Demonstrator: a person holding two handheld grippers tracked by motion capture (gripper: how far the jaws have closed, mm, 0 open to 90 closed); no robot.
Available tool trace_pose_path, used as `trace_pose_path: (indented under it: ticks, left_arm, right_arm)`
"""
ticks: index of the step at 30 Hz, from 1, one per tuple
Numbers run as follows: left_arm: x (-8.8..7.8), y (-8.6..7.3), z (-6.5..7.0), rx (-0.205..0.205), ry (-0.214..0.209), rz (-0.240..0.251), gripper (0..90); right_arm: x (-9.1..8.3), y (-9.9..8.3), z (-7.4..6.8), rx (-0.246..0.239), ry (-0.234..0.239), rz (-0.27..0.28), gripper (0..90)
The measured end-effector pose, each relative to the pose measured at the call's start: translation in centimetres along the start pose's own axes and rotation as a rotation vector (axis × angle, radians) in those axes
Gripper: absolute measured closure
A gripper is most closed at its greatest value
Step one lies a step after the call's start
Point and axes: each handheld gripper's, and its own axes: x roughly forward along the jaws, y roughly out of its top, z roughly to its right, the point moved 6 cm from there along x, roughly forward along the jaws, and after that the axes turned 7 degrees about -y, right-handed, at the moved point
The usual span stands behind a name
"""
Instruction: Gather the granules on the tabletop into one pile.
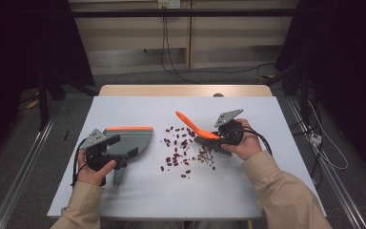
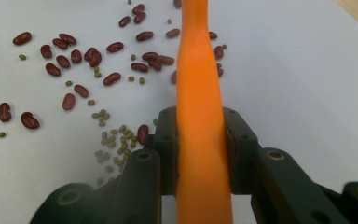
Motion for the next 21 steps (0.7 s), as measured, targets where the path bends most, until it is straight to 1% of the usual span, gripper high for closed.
trace_pose_path:
  ticks: [2, 4, 5, 8, 10, 11, 12, 14, 15, 17, 18, 19, 20, 21]
  left_arm:
    - [0.1, 0.0, 0.0, 0.004, 0.001, -0.005, 6.3]
    - [0.1, -0.1, 0.1, 0.002, -0.002, -0.010, 6.3]
    - [0.1, 0.0, 0.1, 0.003, -0.006, -0.006, 6.3]
    - [0.1, 0.0, 0.1, 0.001, -0.007, -0.007, 6.3]
    - [0.2, -0.1, 0.1, -0.004, -0.007, -0.005, 6.3]
    - [0.2, -0.1, 0.0, -0.007, -0.007, -0.007, 6.3]
    - [0.3, -0.1, 0.0, -0.006, -0.009, -0.009, 6.3]
    - [0.3, -0.1, 0.0, -0.006, -0.009, -0.013, 6.3]
    - [0.3, -0.1, 0.0, -0.008, -0.011, -0.011, 6.3]
    - [0.3, -0.1, 0.0, -0.008, -0.011, -0.008, 6.3]
    - [0.3, -0.1, -0.1, -0.008, -0.010, -0.009, 6.3]
    - [0.3, -0.1, -0.1, -0.009, -0.012, -0.006, 6.3]
    - [0.3, -0.1, -0.1, -0.012, -0.011, -0.006, 6.3]
    - [0.2, -0.1, -0.2, -0.010, -0.007, -0.008, 6.3]
  right_arm:
    - [-0.3, 0.2, 0.4, 0.030, -0.006, 0.023, 71.2]
    - [-0.5, 0.5, 1.2, 0.054, -0.016, 0.048, 71.2]
    - [-0.5, 0.6, 1.6, 0.068, -0.024, 0.051, 71.2]
    - [0.1, 0.9, 2.9, 0.084, -0.053, 0.061, 71.2]
    - [0.8, 1.3, 3.8, 0.091, -0.061, 0.071, 71.2]
    - [1.1, 1.6, 4.2, 0.098, -0.073, 0.079, 71.2]
    - [1.7, 1.9, 4.7, 0.095, -0.088, 0.074, 71.2]
    - [2.5, 2.4, 5.2, 0.089, -0.100, 0.077, 71.2]
    - [3.0, 2.7, 5.4, 0.096, -0.094, 0.080, 71.2]
    - [4.0, 3.3, 5.6, 0.092, -0.089, 0.086, 71.2]
    - [4.4, 3.6, 5.6, 0.079, -0.078, 0.091, 71.1]
    - [5.0, 3.9, 5.6, 0.077, -0.079, 0.092, 71.2]
    - [5.4, 4.1, 5.5, 0.057, -0.085, 0.088, 71.1]
    - [5.7, 4.2, 5.4, 0.047, -0.077, 0.078, 71.1]
